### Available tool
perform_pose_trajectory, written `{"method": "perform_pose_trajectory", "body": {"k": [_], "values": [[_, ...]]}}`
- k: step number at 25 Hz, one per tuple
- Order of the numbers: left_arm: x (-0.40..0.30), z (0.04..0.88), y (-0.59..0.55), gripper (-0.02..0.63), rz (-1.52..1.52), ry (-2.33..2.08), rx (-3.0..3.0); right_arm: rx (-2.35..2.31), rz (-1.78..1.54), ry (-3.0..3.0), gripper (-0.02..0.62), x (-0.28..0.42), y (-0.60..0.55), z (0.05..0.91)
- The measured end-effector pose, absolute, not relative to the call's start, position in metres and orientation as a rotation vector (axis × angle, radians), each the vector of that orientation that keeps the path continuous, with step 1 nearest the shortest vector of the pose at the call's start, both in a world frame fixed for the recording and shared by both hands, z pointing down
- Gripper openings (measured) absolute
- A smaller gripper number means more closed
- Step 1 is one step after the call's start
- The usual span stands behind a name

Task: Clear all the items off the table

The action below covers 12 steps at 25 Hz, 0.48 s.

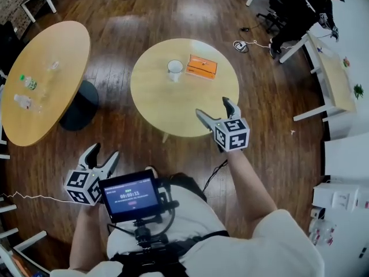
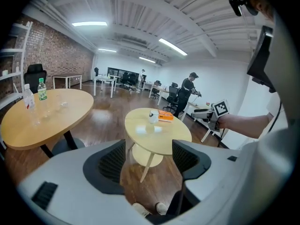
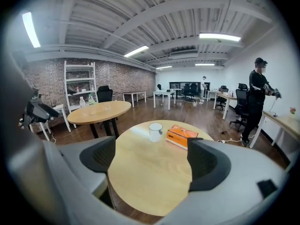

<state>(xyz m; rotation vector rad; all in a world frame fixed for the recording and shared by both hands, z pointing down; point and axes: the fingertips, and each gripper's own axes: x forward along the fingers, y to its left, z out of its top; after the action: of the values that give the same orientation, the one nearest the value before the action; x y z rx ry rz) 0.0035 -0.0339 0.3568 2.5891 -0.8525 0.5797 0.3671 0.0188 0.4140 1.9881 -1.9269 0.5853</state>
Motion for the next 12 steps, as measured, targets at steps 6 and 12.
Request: {"method": "perform_pose_trajectory", "body": {"k": [6, 12], "values": [[0.000, 0.360, -0.064, 0.318, 0.596, -0.861, 2.572, 1.955, 0.583, -1.943, 0.488, 0.364, -0.050, 0.438], [0.002, 0.354, -0.087, 0.318, 0.569, -1.001, 2.492, 1.870, 0.636, -2.009, 0.488, 0.366, -0.120, 0.464]]}}
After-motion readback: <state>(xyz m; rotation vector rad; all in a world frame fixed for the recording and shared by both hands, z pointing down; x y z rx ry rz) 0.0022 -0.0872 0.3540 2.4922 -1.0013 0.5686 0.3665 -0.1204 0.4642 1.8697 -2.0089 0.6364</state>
